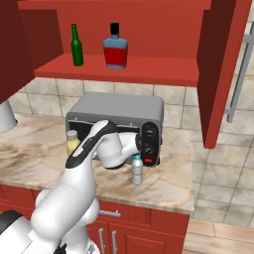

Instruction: Sort all alcoholic drinks to one cabinet, and non-alcoholic drinks to the other.

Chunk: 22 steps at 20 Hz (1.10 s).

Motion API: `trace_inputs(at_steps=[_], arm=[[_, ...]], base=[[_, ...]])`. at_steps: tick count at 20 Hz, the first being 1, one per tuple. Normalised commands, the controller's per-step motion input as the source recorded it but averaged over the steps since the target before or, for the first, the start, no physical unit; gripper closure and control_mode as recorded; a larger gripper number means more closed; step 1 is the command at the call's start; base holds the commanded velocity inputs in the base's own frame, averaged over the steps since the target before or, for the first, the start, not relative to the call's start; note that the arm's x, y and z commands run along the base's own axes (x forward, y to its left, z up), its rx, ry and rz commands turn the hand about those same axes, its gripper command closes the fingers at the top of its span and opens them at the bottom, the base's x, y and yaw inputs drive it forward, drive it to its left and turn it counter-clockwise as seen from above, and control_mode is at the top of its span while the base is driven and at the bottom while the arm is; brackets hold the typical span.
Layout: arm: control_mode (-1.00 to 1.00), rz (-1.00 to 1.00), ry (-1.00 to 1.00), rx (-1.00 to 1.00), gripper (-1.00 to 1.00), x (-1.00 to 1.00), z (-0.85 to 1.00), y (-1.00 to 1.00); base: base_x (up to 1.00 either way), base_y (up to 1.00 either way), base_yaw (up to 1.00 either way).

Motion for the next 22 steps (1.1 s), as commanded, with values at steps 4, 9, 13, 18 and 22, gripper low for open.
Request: trace_inputs(at_steps=[4, 9, 13, 18, 22], arm=[[-1.00, 0.00, 0.00, -0.01, -1.00, 0.19, -0.08, 0.05], [-1.00, -0.04, 0.00, -0.02, -1.00, 0.19, -0.08, 0.15], [-1.00, -0.08, 0.01, -0.03, -1.00, 0.15, -0.14, 0.10], [-1.00, -0.08, 0.00, -0.01, -1.00, 0.08, -0.13, 0.06], [-1.00, -0.03, 0.00, 0.00, -1.00, 0.00, -0.03, 0.10]], base=[[0.00, 0.00, 0.00], [0.00, 0.00, 0.00], [0.00, 0.00, 0.00], [0.00, 0.00, 0.00], [0.00, 0.00, 0.00]])
